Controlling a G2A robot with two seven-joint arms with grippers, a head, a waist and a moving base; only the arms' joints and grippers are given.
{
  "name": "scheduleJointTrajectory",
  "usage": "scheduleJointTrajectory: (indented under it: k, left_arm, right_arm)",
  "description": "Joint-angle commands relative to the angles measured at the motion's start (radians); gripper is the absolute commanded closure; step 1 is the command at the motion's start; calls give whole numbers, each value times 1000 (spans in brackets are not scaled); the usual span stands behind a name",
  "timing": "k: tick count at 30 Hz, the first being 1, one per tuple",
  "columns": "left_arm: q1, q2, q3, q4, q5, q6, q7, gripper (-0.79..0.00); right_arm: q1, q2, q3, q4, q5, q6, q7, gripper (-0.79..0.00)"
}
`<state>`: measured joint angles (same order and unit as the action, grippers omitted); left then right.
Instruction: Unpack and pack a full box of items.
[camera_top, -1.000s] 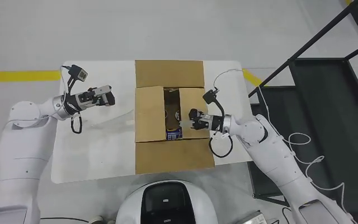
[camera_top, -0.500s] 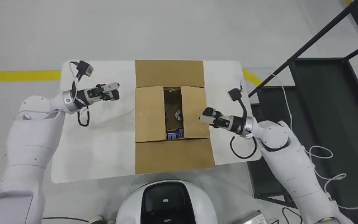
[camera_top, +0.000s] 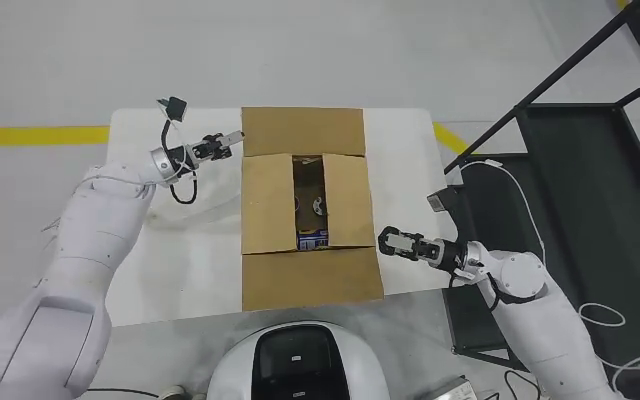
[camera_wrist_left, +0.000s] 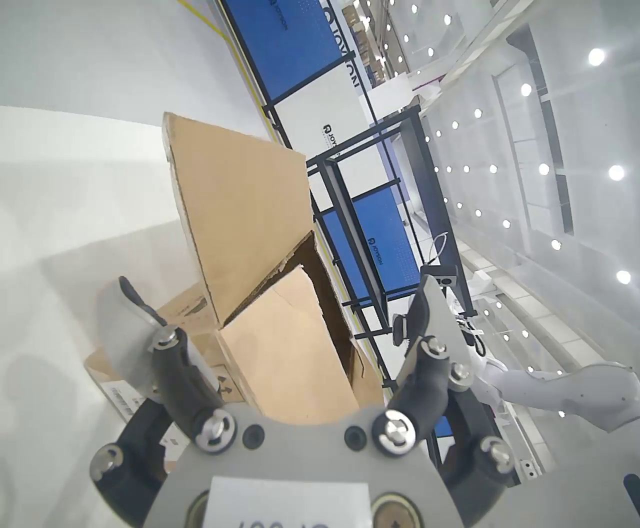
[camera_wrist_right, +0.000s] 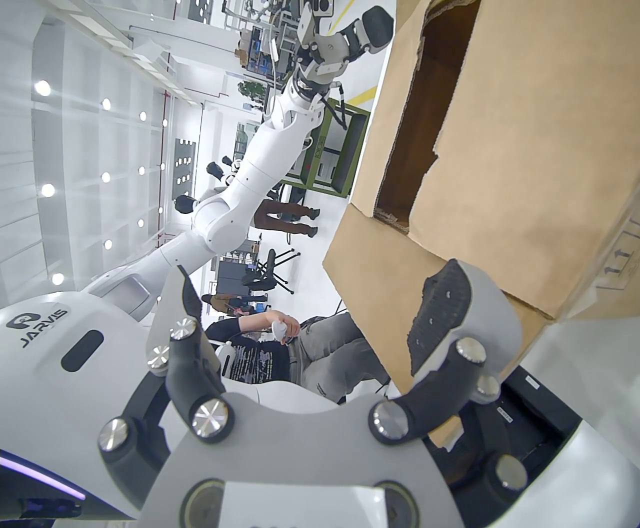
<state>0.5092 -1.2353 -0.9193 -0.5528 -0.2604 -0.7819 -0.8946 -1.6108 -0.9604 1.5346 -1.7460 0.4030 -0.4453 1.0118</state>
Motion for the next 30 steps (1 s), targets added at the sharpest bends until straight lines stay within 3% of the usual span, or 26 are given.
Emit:
scheduleJointTrajectory:
  k: [1,12,15,19,22,30]
  left_arm:
    - [1,1,-1,-2,-1,1,-2,-785]
    - [1,1,-1,-2,-1,1,-2,-785]
    - [1,1,-1,-2,-1,1,-2,-785]
    - [20,2,-1,-44,62,15,101,-785]
    - [26,-8,16,-52,94,17,137,-785]
    - [-9,-65,79,69,197,-25,334,-785]
  right_arm:
    - [0,0,0,0,0,0,0,-785]
    - [0,0,0,0,0,0,0,-785]
    - [-1,2,-5,3,-25,60,9,-785]
    - [-21,12,33,45,-35,193,44,-785]
    - [-56,18,64,70,-43,226,49,-785]
    - [-137,16,39,81,-66,274,17,-785]
